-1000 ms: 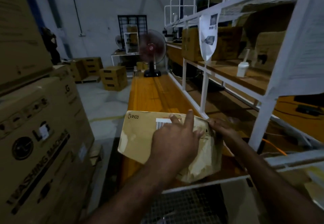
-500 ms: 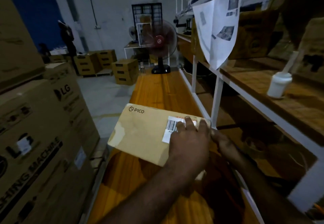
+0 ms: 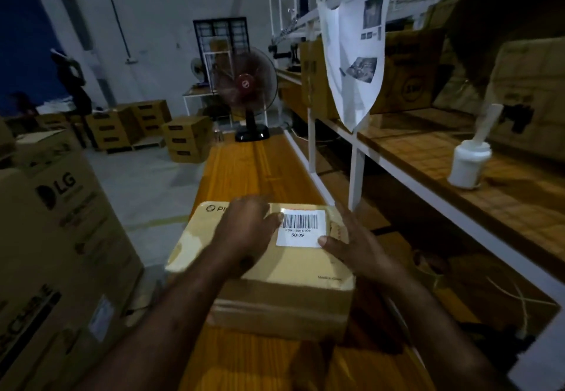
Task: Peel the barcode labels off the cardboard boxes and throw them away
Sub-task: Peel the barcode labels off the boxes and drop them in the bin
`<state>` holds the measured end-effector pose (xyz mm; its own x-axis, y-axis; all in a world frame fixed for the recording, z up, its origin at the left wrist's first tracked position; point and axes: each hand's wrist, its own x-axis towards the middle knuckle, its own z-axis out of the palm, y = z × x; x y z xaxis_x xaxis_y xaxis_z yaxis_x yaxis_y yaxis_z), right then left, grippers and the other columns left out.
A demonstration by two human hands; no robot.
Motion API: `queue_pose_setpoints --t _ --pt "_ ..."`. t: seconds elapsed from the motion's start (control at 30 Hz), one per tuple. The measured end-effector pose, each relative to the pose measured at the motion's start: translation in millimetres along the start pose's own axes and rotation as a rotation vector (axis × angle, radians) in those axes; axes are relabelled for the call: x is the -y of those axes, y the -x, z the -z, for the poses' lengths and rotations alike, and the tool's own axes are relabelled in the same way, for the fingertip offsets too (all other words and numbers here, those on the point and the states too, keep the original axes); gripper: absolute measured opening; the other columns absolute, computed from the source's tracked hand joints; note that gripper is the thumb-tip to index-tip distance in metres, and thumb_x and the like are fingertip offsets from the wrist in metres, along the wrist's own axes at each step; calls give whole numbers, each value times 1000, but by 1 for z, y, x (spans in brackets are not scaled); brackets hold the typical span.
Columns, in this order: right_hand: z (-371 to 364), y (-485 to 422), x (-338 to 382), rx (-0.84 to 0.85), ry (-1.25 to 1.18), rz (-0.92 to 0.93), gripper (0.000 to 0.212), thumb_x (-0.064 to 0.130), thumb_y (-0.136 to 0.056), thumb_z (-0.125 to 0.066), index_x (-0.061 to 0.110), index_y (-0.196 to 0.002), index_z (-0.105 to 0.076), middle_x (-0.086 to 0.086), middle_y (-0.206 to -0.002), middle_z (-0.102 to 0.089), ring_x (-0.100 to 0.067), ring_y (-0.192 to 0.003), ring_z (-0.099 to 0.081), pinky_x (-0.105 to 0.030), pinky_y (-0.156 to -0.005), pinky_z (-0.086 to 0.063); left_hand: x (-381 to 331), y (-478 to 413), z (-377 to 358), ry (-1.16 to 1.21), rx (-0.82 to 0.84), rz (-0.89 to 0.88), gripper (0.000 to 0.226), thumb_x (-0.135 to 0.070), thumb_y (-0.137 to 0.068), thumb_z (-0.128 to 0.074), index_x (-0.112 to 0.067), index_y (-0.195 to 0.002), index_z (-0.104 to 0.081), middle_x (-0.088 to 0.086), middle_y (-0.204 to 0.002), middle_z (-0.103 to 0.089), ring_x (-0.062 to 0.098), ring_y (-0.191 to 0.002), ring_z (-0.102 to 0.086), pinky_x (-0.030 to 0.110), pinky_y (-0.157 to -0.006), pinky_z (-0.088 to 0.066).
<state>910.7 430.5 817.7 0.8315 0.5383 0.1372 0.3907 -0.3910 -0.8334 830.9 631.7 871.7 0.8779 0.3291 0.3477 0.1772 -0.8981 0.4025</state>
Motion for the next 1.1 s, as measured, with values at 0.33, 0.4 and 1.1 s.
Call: queue_pose_setpoints --t 0.33,0.4,1.1 --pt "9 -12 15 196 58 -68 76 42 -92 -61 39 -154 -17 7 -151 -39 -12 -121 -50 -32 -95 -49 37 -17 -1 23 137 76 34 -51 -88 -64 -37 -118 -68 -12 -128 -64 23 -129 -47 49 -106 -33" --pt "11 -14 24 230 180 -62 72 40 -94 -60 36 -154 -20 6 -154 -37 -16 -131 -46 -42 -105 -45 33 -14 -3 11 91 104 33 -51 -88 -63 -38 -118 -68 -14 -129 -63 23 -130 -43 45 -104 -29" --pt "-48 -3 43 -475 737 199 29 37 -89 -56 19 -109 -66 0 -108 -64 -14 -101 -55 -22 -77 -39 21 21 1 60 -56 12 20 -52 -86 -63 -41 -102 -67 -19 -124 -61 15 -123 -37 41 -97 -24"
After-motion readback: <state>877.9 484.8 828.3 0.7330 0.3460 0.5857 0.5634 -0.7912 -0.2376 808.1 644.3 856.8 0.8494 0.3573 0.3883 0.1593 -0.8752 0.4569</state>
